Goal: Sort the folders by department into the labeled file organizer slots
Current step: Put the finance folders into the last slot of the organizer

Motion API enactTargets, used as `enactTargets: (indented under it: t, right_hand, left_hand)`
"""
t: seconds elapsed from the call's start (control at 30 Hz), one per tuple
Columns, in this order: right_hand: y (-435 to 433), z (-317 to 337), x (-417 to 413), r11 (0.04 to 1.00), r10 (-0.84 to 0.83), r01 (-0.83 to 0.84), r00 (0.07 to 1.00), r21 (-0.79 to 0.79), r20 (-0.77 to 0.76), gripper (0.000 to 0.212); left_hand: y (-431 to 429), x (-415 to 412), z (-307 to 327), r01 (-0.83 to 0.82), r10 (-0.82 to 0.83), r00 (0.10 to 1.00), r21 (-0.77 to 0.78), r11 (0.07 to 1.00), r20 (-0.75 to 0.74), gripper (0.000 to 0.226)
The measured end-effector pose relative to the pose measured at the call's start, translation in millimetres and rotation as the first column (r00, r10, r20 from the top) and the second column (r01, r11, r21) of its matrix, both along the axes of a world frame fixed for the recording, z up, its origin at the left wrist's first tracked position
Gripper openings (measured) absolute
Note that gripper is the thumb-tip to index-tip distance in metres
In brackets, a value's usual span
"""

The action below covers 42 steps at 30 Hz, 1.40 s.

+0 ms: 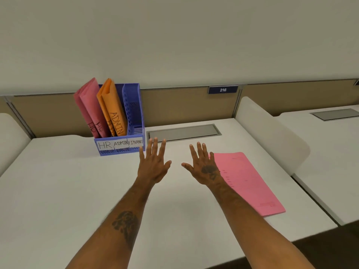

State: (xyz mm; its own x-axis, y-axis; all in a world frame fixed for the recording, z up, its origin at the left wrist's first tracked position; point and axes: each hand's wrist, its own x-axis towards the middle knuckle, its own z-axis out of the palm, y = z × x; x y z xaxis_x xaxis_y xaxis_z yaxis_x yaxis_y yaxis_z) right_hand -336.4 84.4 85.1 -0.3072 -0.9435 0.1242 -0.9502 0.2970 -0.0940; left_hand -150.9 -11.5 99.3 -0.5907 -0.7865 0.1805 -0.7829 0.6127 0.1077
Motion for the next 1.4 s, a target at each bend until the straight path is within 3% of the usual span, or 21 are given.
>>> enactTargets:
  t: [0.27, 0.43, 0.6, 0.83, 1.03, 1.4]
  right_hand:
    - [41.8, -23.7, -56.4, 0.995, -0.093, 0.093, 0.996, 0.047, 0.004, 0.091]
    - [54.4, -33.8, -85.6, 0.989, -0.135, 0.132, 0.99, 0.07, 0.038, 0.105]
    - [63.4, -51.4, -111.5, 0.974, -0.212, 0.205, 0.975, 0.098, 0.068, 0.085]
    - [78.7, -77.7, -149.7, 0.95, -0.285, 0.264, 0.951, 0.168, 0.121, 0.088]
    - [83.4, -94.1, -193.1, 0.94, -0.281, 0.241, 0.948, 0.243, 0.148, 0.087]
    - [110.4, -126.1, -266.7, 0.903, -0.304, 0.207, 0.927, 0.377, 0.22, 0.076]
  left_hand:
    - [21.7, -57.0, -18.8, 0.061, -0.061, 0.997, 0.022, 0.998, 0.04, 0.079]
    - [21.4, -87.9, -32.0, 0.105, -0.107, 0.993, 0.051, 0.993, 0.041, 0.079]
    - [23.9, -111.3, -55.6, 0.152, -0.158, 0.986, 0.091, 0.984, 0.06, 0.078]
    - [38.3, -140.7, -84.0, 0.186, -0.202, 0.975, 0.168, 0.968, 0.087, 0.078]
    - [50.4, -174.5, -104.4, 0.114, -0.143, 0.987, 0.283, 0.952, 0.08, 0.077]
    - [104.1, -231.7, -126.1, -0.126, 0.168, 0.985, 0.502, 0.856, -0.041, 0.067]
